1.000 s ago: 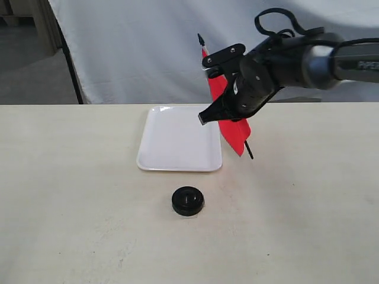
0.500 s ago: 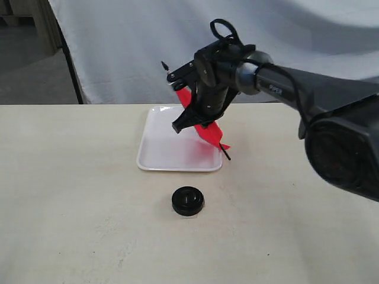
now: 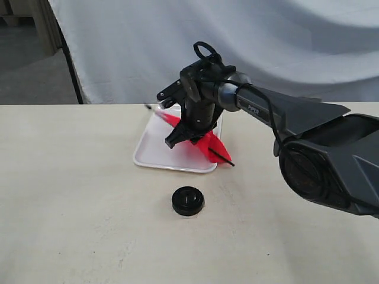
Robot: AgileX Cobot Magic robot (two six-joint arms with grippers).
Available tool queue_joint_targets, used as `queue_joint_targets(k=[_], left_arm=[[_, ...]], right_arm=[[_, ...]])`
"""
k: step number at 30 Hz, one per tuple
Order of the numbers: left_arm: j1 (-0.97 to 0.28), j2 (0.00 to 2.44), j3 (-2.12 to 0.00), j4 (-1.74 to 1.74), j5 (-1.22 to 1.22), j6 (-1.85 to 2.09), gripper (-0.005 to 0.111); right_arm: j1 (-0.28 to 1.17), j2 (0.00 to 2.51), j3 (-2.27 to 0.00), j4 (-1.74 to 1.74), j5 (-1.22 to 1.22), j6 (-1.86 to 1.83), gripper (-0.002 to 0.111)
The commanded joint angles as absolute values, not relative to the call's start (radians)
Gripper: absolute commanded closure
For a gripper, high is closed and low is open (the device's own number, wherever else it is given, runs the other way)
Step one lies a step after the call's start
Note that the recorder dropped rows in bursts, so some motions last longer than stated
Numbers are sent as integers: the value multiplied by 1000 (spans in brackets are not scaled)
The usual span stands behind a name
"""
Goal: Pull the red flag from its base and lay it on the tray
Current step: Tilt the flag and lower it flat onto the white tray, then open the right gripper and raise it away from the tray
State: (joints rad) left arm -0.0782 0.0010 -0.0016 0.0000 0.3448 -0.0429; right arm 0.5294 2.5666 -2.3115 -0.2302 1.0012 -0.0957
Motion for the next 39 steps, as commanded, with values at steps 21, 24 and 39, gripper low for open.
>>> queue_joint_targets(k=[21,24,39], left_arm=[[-85,0,0,0,343,-42,107],[-85,0,0,0,343,-42,107],[-85,0,0,0,343,-42,107]], right_arm=[[531,2388,-2321,-128,1221,-49,109],[517,2349,-2232,-131,1221,-39,109],[146,1610,-1253,24,941,-10,109]])
